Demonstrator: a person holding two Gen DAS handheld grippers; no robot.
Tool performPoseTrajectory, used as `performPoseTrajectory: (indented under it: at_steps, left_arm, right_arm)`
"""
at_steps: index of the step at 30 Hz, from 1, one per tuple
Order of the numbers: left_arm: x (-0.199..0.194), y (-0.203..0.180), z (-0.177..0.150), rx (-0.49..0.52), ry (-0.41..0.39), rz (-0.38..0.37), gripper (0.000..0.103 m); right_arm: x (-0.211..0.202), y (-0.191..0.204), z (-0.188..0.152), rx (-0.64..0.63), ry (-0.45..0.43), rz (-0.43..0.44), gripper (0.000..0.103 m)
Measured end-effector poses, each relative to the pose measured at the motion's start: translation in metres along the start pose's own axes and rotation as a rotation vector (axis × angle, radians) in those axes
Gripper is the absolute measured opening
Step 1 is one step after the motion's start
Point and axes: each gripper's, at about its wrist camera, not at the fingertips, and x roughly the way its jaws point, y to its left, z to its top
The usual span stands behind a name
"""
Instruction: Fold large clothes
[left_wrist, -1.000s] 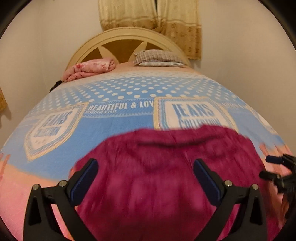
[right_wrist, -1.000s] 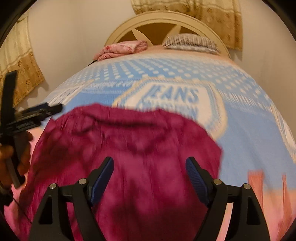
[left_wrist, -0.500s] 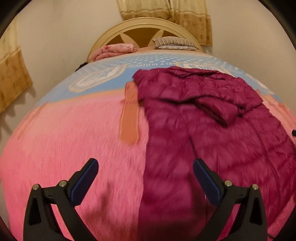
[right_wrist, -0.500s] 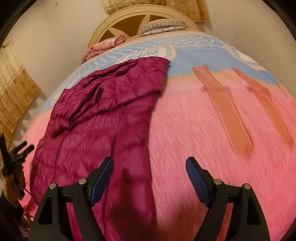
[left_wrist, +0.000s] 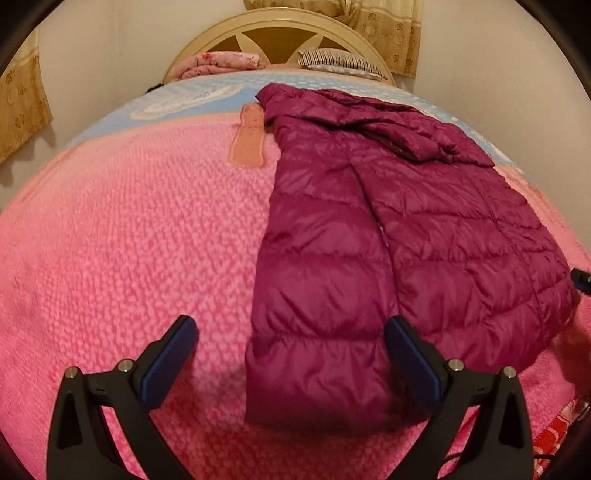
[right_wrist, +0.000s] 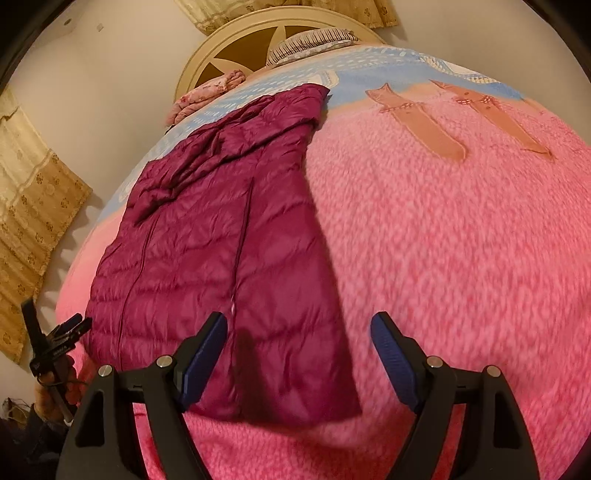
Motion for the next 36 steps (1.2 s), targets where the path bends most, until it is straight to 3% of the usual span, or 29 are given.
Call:
performPoseTrajectory:
  at_steps: [3, 6, 8, 12, 14, 17, 23, 30, 36]
  left_arm:
    - [0.002, 0.001, -0.002, -0.017, 0.006, -0.033, 0.102]
    - [-0.001, -0.001, -0.004, -0.023, 0.001, -0.069, 0.090]
    - [-0.004, -0.006, -0.006, 0.004, 0.010, -0.092, 0.076]
    - [-0.009, -0.007, -0.013, 0.017, 0.006, -0.114, 0.068]
    - [-0.008, -0.004, -0.016, 0.000, 0.018, -0.180, 0.035]
    - [-0.011, -0.004, -0.017, -0.004, 0.012, -0.200, 0.018]
    - [-0.045, -0.005, -0.015, 0.019, -0.087, -0.252, 0.008]
    - [-0.098, -0.004, -0.008, 0.045, -0.206, -0.338, 0.007]
    - [-0.135, 0.000, 0.011, 0.045, -0.296, -0.456, 0.007]
  right_arm:
    - [-0.003, 0.004, -0.010, -0.015, 0.000, 0.013, 0.080]
    - [-0.003, 0.006, -0.015, -0.013, -0.008, 0.023, 0.075]
    - [-0.003, 0.007, -0.016, -0.012, -0.007, 0.033, 0.061]
    - [-0.002, 0.006, -0.017, 0.000, 0.009, 0.064, 0.047]
    - [0.000, 0.005, -0.017, 0.016, 0.019, 0.092, 0.038]
    - [0.002, 0.006, -0.019, 0.025, 0.036, 0.132, 0.019]
    - [-0.007, 0.012, -0.020, 0.025, 0.030, 0.180, 0.011]
    - [-0.046, 0.013, -0.019, 0.043, -0.014, 0.289, 0.009]
    - [-0.093, 0.023, -0.009, 0.028, -0.090, 0.373, 0.008]
